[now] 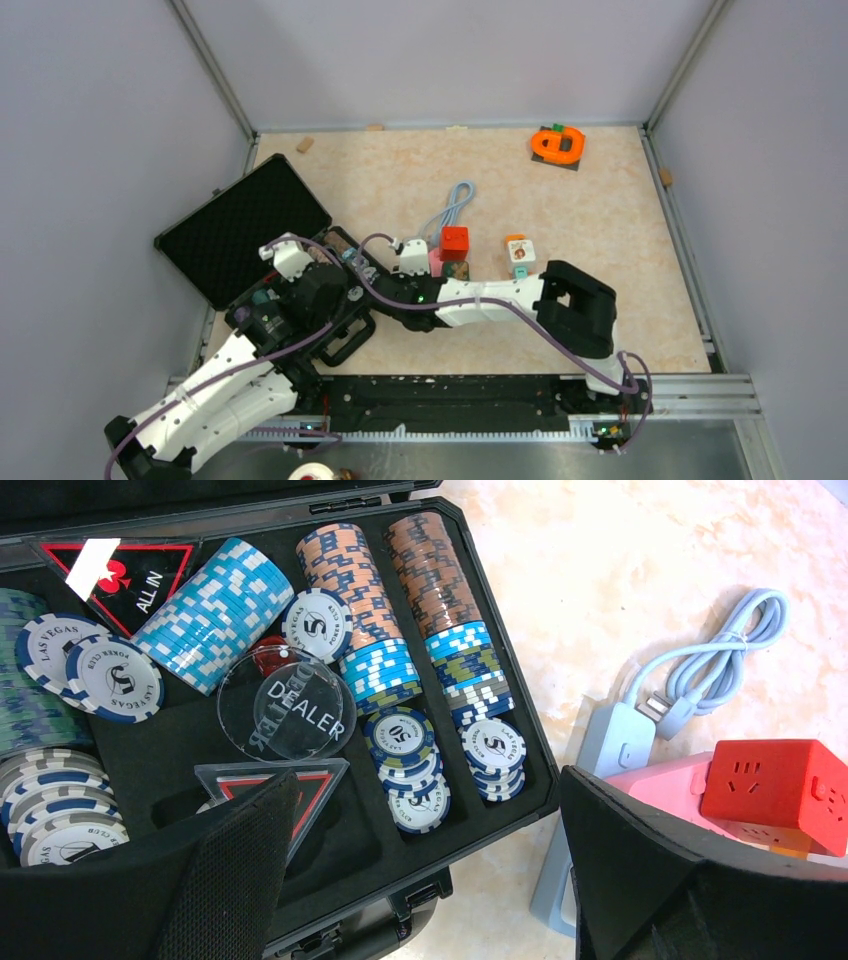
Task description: Insert the plug
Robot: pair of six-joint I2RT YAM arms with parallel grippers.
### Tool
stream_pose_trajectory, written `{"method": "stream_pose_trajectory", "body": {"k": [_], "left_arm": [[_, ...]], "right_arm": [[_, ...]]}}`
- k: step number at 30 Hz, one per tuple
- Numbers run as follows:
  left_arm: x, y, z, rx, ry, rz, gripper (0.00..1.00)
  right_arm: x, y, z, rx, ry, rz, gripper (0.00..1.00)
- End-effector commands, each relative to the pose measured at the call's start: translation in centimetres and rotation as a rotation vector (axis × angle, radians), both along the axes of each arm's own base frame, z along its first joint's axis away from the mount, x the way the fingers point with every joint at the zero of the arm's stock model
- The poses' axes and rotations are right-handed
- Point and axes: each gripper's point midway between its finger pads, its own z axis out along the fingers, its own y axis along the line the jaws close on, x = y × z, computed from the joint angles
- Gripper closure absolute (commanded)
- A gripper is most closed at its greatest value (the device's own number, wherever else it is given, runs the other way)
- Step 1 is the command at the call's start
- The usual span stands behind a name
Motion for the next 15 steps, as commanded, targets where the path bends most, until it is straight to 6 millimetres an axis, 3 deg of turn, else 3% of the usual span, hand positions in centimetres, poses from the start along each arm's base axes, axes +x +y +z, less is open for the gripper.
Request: {"method": "stream_pose_trajectory", "body": {"k": [1, 9, 15], "left_arm": [[0.4, 0.2, 1.7, -0.017, -0.041, 0.019, 0.01], [0.4, 0.2, 1.8, -0.016, -0.041, 0.018, 0.01], [0.4, 0.1, 1.7, -0.013, -0.039, 0.013, 0.01]], "right_arm": [[-10.6, -11.6, -12.8, -0.466, 0.467, 0.061, 1.0], [-12.2, -12.3, -13.5, -0.47, 0.483, 0.077, 1.0], [-11.8, -11.9, -12.9, -0.472, 0.464, 0.087, 1.0]]}}
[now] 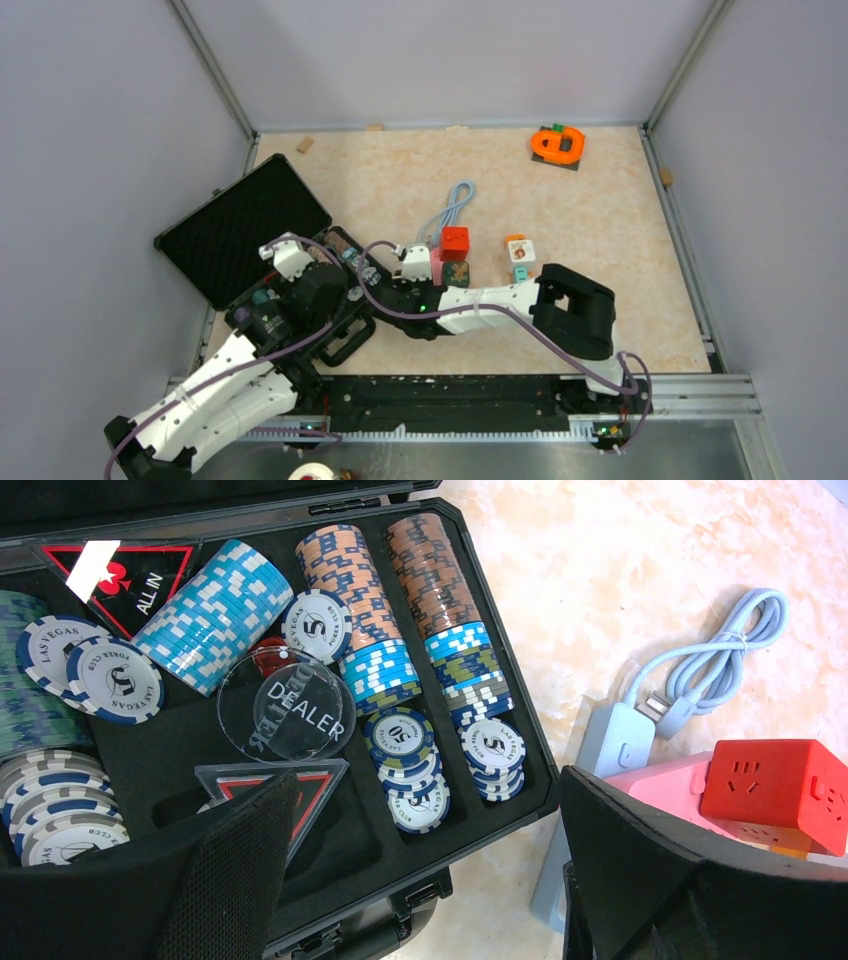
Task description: Insert the plug
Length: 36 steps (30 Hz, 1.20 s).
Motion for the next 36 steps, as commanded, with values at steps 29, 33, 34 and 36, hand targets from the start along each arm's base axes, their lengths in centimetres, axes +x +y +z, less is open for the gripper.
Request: {"method": "stream_pose_trajectory", "body": {"k": [29, 33, 34, 36], "left_arm": [[1.3, -2.8, 1.4, 0.01, -0.035, -0.154, 0.01], [1.5, -4.3, 1.9, -0.001, -0.059, -0.251, 0.01], [1.4, -4.9, 2.0, -0.008, -0.067, -0.288, 0.01], [1.3, -6.4, 2.5, -0.014, -0.091, -0.386, 0.01]], "right_arm": [[-7.8, 1.3, 13.7, 0.438, 0.414, 0.576, 0.01], [-6.6, -0.1, 15.2, 0.576, 0.405, 0.578, 0.01], [-6.2, -0.6, 15.3, 0.596, 0.404, 0.568, 0.01], [-5.5, -1.5, 15.5, 0.635, 0.405, 0.562, 0.01]]}}
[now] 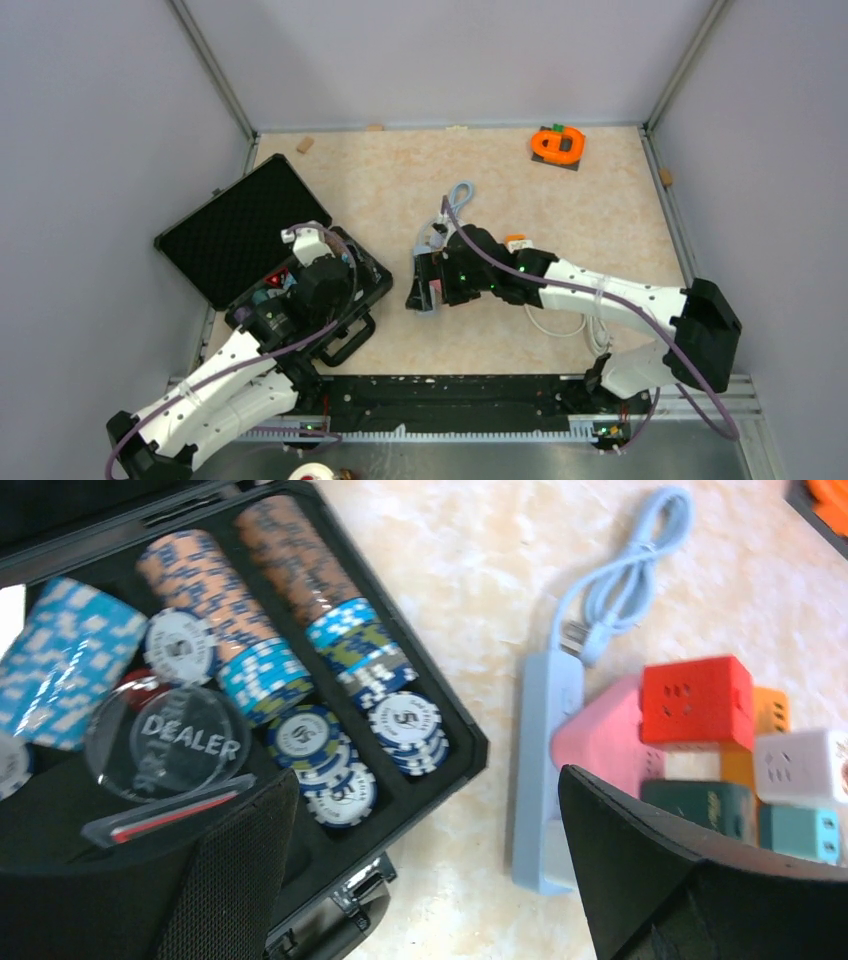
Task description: Insert the plug
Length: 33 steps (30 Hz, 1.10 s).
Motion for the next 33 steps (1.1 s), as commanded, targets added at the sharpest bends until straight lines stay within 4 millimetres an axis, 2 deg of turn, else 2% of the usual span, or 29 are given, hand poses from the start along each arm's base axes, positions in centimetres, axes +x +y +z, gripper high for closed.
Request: {"method": "stream_pose_trajectory", "body": {"k": [1, 7, 12, 16, 20, 23, 25, 29, 33], "left_arm": [[0.2, -3.6, 1.9, -0.04, -0.084, -0.227, 0.01], [-0.6, -7.4, 3.0, -0.071, -0.122, -0.469, 0.01], [-0.5, -10.2, 3.3, -0.068, -0.109, -0.619, 0.01], [0.5, -11.8, 3.9, -0.074, -0.104, -0.692, 0.01], [2.8, -12.3, 4.4, -0.093, -0.096, -0.712, 0.01], [5.4, -11.6, 5.3, -0.146, -0.103, -0.686, 0.01], [7.5, -10.3, 5.8, -0.176, -0.123, -0.63, 0.01], [12.2, -5.4, 6.4, -0.196, -0.208, -0.414, 0.01], [15.3, 0.1, 6.5, -0.094, -0.325, -0.202, 0.01]], "right_arm": [[0.9, 0.1, 3.2, 0.207, 0.013, 0.023, 0.01], [3.0, -3.2, 2.9, 0.299, 0.049, -0.039, 0.01], [5.3, -5.9, 3.2, 0.32, 0.024, -0.089, 0.01], [7.7, -8.0, 3.3, 0.3, -0.013, -0.133, 0.01], [10.5, -10.0, 3.0, 0.271, -0.04, -0.164, 0.01], [13.5, -12.7, 2.6, 0.227, -0.06, -0.237, 0.01], [15.5, -15.1, 2.2, 0.193, -0.07, -0.306, 0.02], [19.5, -21.6, 1.3, 0.112, -0.139, -0.531, 0.02], [21.5, -28.2, 0.1, -0.07, -0.25, -0.762, 0.02]]}}
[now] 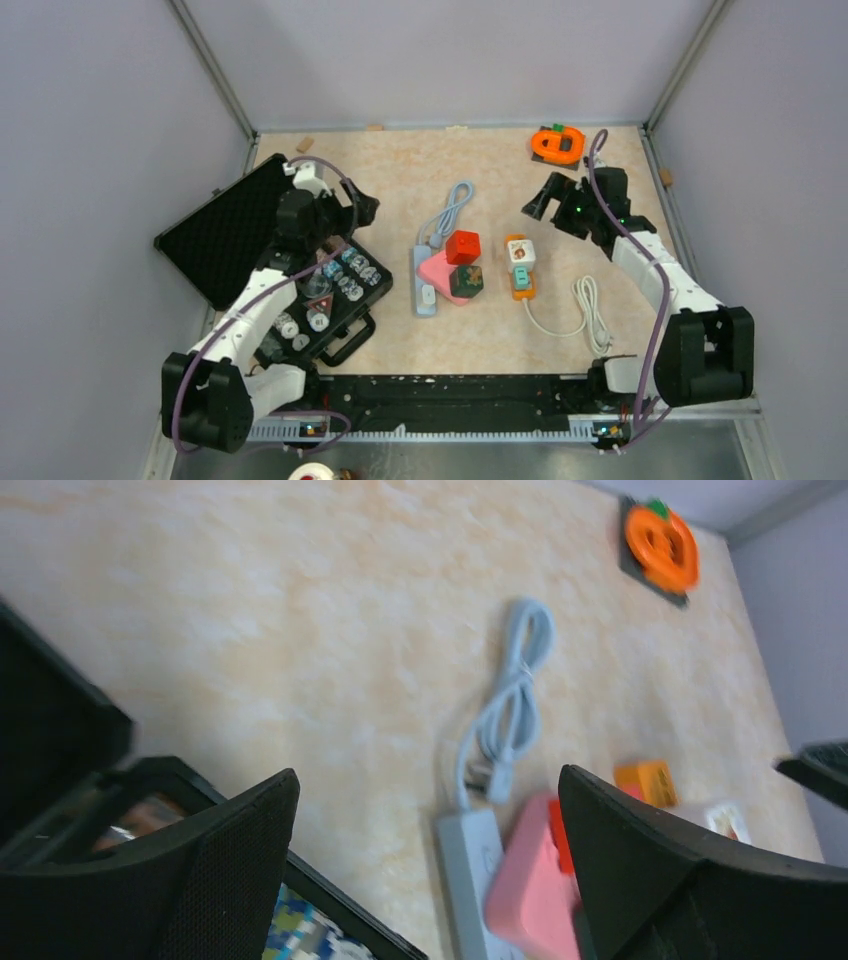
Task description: Insert the plug
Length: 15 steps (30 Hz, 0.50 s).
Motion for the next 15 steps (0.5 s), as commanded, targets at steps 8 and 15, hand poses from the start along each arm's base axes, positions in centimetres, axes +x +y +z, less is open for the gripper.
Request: {"method": "stream_pose_trajectory", "body": {"k": [8, 15], "left_arm": [[3.0, 9.0, 0.0, 0.436, -0.284, 0.249, 0.01], [-0.1, 12.7, -5.4, 0.611, -0.252, 0.348, 0.01]], "right_arm": [[0.9, -12.4, -3.9, -0.541, -0.166, -0.365, 0.03], [0.3, -13.2, -5.2, -0.561, -0.347, -0.4, 0.01]]}}
